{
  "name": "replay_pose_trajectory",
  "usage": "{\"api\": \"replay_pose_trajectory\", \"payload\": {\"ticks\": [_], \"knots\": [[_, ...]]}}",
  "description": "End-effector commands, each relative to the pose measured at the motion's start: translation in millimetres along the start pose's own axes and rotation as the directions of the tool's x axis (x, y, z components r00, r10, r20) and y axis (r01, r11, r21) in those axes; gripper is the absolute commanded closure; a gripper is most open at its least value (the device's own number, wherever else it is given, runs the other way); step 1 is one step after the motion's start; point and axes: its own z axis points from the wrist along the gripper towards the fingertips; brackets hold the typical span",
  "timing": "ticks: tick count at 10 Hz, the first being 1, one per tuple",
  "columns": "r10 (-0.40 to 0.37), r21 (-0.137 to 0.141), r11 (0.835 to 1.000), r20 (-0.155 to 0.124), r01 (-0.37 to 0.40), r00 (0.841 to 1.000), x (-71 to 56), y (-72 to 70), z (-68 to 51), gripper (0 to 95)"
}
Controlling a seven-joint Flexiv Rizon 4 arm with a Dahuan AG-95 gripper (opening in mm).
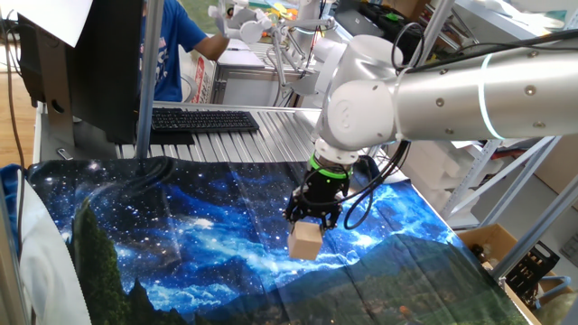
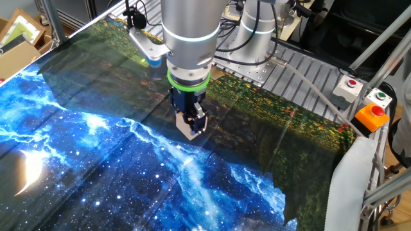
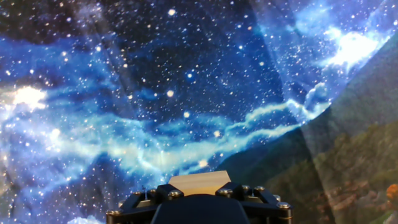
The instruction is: Pick up the small block on the left and move it to the right
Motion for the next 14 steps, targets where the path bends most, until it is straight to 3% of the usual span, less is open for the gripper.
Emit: {"api": "replay_pose_trajectory", "payload": {"ticks": [1,4,6,7,8,10,12,14], "knots": [[0.008,0.005,1.0,0.008,-0.008,1.0,5.2,3.3,4.0,95.0],[0.021,0.01,1.0,0.01,-0.021,1.0,5.4,4.1,4.3,95.0],[0.045,0.008,0.999,0.008,-0.045,0.999,5.4,4.1,4.4,57.0],[0.052,0.006,0.999,0.007,-0.052,0.999,5.4,4.1,4.4,57.0],[0.065,0.0,0.998,0.004,-0.065,0.998,5.5,4.2,4.4,38.0],[0.092,-0.002,0.996,0.002,-0.092,0.996,5.6,4.4,4.4,38.0],[0.127,-0.011,0.992,-0.009,-0.127,0.992,6.1,5.1,4.6,0.0],[0.14,-0.025,0.99,-0.016,-0.14,0.99,6.8,5.7,4.6,0.0]]}}
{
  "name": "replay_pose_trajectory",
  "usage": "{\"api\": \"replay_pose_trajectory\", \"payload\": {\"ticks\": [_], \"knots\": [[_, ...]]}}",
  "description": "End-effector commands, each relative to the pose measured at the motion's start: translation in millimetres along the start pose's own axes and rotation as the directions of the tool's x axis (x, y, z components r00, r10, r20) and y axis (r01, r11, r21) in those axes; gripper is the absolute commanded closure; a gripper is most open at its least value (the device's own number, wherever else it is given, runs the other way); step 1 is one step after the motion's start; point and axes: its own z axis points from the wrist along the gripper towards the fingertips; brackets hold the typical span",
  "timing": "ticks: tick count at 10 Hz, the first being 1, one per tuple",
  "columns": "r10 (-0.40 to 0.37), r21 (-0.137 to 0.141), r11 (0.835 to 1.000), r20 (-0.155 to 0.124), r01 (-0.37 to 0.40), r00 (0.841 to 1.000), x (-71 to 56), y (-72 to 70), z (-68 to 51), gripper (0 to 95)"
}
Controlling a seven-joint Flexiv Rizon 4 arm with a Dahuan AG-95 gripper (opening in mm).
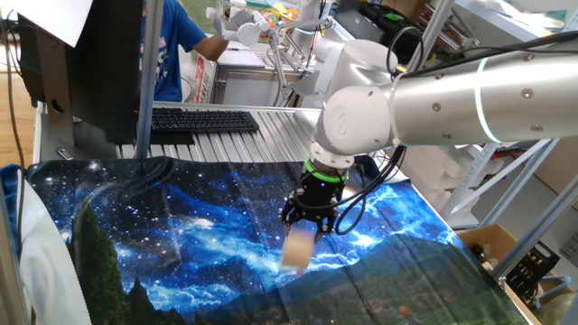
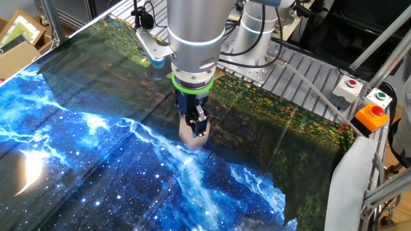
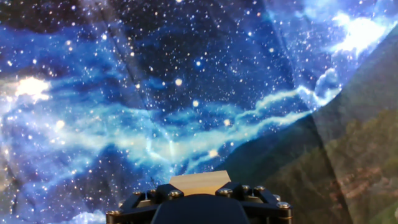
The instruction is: Pick up the small block on the left and move it to the right
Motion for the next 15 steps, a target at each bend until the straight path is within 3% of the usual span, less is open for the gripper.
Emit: {"api": "replay_pose_trajectory", "payload": {"ticks": [1,3,4,11,12,13,14,15], "knots": [[0.003,-0.009,1.0,-0.004,-0.003,1.0,0.3,0.2,0.7,0.0],[0.002,-0.01,1.0,-0.007,-0.002,1.0,0.0,0.8,1.2,0.0],[0.003,-0.01,1.0,-0.007,-0.003,1.0,0.0,0.9,1.3,19.0],[0.003,-0.013,1.0,-0.01,-0.003,1.0,-0.3,2.2,2.3,19.0],[-0.006,-0.014,1.0,-0.011,0.006,1.0,-0.5,2.4,2.5,38.0],[-0.006,-0.013,1.0,-0.011,0.006,1.0,-0.6,2.4,2.6,38.0],[-0.014,-0.013,1.0,-0.012,0.014,1.0,-0.8,2.4,2.7,57.0],[-0.023,-0.013,1.0,-0.011,0.023,1.0,-0.9,2.4,2.7,57.0]]}}
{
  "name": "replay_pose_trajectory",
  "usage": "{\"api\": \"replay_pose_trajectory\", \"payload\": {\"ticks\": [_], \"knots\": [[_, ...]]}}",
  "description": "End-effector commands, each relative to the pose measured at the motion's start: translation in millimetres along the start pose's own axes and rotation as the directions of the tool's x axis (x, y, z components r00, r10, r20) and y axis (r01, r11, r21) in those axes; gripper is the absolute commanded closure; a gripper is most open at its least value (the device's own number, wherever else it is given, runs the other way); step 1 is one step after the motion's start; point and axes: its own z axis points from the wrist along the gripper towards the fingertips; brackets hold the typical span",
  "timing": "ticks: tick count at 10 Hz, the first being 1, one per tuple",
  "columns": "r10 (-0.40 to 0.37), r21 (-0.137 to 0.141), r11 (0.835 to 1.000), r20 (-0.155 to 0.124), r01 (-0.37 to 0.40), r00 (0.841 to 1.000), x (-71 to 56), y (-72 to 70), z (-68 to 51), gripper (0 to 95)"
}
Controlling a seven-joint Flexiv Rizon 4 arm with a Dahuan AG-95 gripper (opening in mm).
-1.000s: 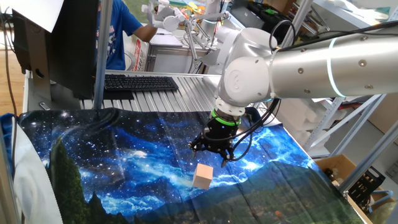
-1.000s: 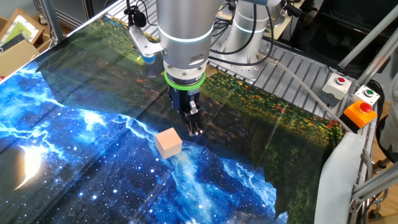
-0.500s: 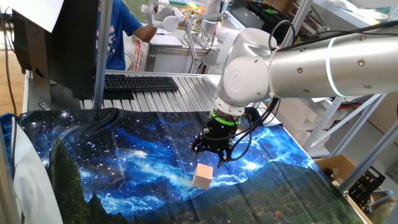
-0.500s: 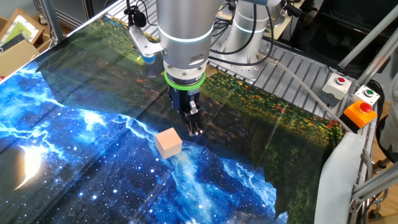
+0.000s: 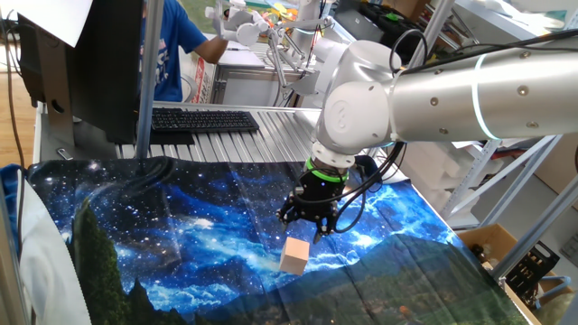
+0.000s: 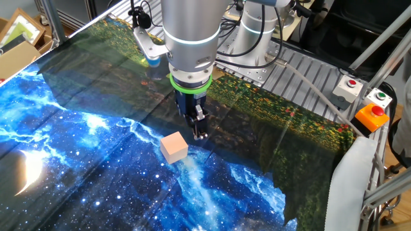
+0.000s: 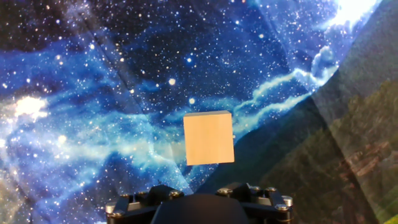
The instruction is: Pick up the small block on the left and move it to the right
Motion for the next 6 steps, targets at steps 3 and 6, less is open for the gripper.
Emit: {"api": "replay_pose_trajectory", "payload": {"ticks": [3,6], "knots": [[-0.023,-0.003,1.0,-0.005,0.023,1.0,-0.2,0.1,0.3,57.0],[-0.02,-0.004,1.0,-0.007,0.02,1.0,0.0,-0.4,-0.1,57.0]]}}
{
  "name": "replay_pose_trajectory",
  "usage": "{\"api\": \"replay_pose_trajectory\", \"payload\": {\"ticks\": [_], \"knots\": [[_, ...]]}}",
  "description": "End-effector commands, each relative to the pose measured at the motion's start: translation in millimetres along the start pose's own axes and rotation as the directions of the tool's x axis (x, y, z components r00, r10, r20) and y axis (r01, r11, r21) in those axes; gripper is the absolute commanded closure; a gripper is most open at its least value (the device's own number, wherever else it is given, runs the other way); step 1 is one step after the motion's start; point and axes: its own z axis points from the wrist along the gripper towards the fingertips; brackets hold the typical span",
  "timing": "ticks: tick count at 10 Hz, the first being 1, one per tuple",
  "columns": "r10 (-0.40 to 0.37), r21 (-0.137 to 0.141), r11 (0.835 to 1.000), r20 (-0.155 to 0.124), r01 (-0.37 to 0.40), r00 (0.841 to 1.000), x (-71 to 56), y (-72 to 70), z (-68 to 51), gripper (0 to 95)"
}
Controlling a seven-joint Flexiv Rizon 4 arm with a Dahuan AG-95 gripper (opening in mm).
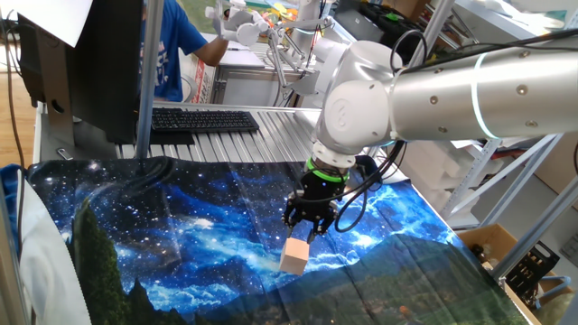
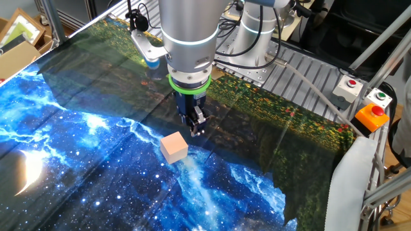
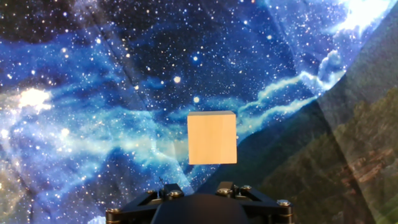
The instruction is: Pick up the small block on the left and move it to the right
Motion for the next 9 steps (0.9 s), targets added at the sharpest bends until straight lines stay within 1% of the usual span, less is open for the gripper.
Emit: {"api": "replay_pose_trajectory", "payload": {"ticks": [1,3,5,7,9], "knots": [[-0.001,0.0,1.0,0.003,0.001,1.0,0.4,-1.1,-0.1,57.0],[0.007,-0.001,1.0,0.001,-0.007,1.0,0.4,-1.1,-0.1,57.0],[0.027,-0.017,0.999,-0.01,-0.027,1.0,0.8,-1.1,-0.3,57.0],[0.037,-0.01,0.999,-0.004,-0.037,0.999,0.5,-1.1,-0.1,57.0],[0.05,-0.01,0.999,-0.007,-0.05,0.999,0.4,-1.1,-0.1,57.0]]}}
